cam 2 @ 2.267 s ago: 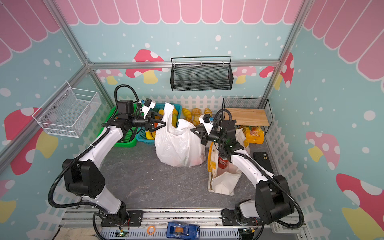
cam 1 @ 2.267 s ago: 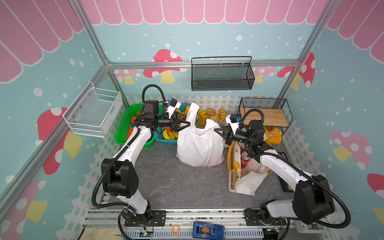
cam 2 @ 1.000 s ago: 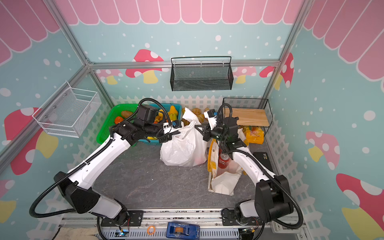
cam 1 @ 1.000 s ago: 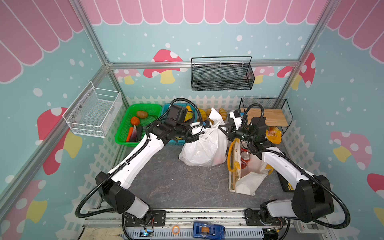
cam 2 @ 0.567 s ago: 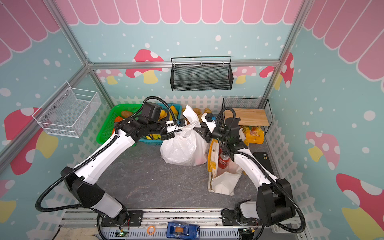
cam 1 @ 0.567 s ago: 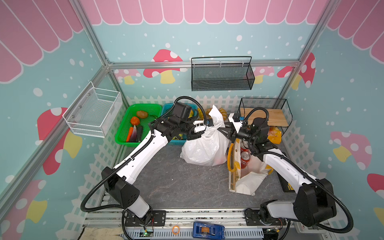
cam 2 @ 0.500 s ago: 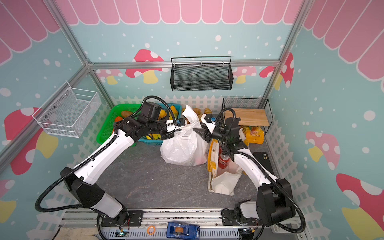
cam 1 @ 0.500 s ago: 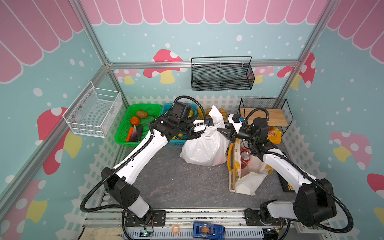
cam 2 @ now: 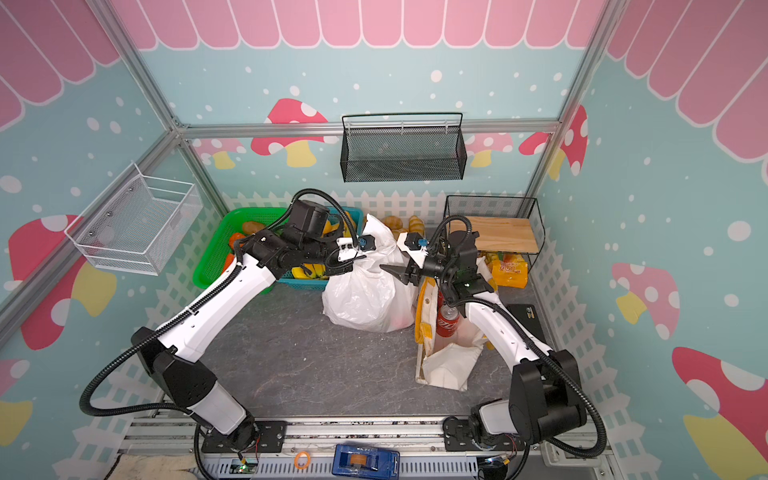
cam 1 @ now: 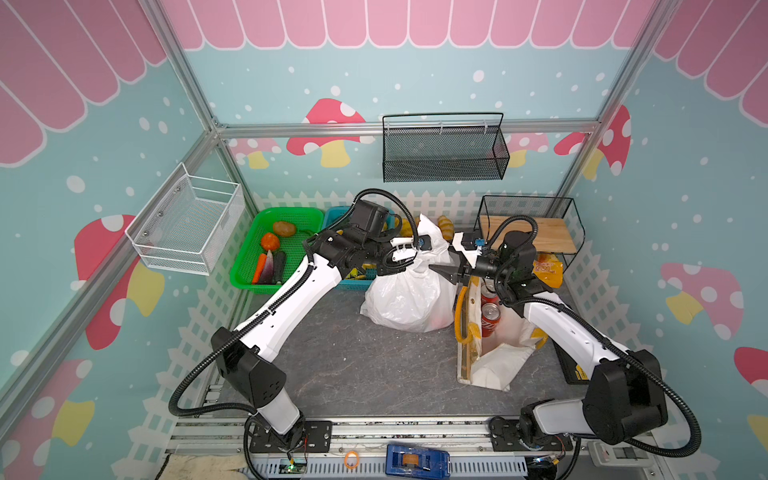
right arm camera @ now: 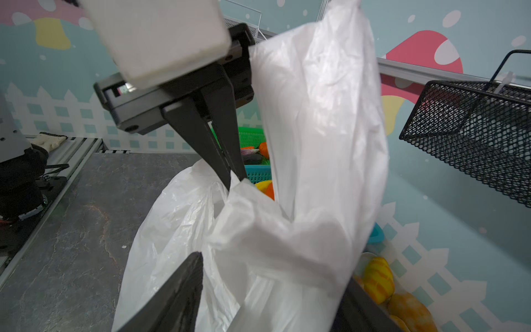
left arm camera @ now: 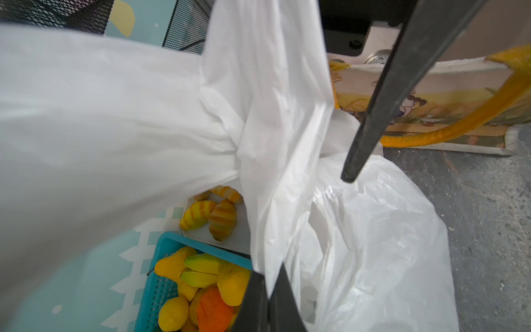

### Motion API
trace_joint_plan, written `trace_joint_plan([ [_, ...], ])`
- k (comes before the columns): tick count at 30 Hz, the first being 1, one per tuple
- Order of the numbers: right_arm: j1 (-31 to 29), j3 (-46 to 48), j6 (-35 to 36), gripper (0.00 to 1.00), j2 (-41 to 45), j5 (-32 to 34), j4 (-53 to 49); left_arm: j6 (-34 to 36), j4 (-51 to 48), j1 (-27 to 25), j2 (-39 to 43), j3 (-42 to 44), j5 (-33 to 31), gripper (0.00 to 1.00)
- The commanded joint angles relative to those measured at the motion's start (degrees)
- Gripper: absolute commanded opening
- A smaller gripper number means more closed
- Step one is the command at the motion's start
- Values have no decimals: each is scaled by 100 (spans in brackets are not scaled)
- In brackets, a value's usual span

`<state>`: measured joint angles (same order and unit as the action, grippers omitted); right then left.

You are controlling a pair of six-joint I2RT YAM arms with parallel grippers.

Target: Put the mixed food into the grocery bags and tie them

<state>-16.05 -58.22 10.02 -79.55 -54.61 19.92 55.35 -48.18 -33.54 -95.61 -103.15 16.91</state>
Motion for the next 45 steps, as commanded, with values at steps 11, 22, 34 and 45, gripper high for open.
trace_joint_plan([
  [11, 40, -556, -227, 66, -441, -383, 50, 360, -191, -58, -95, -227, -218, 0],
  [22, 41, -711, -355, 53, -585, -384, 57, 405, -209, -70, -98, -220, -335, 0],
  [34, 41, -693, -810, 58, -657, -548, 362, 424, -206, -97, -174, -240, -439, 0],
  [45, 42, -582, -919, 21, -634, -218, 496, 345, -206, -125, -228, -336, -570, 0],
])
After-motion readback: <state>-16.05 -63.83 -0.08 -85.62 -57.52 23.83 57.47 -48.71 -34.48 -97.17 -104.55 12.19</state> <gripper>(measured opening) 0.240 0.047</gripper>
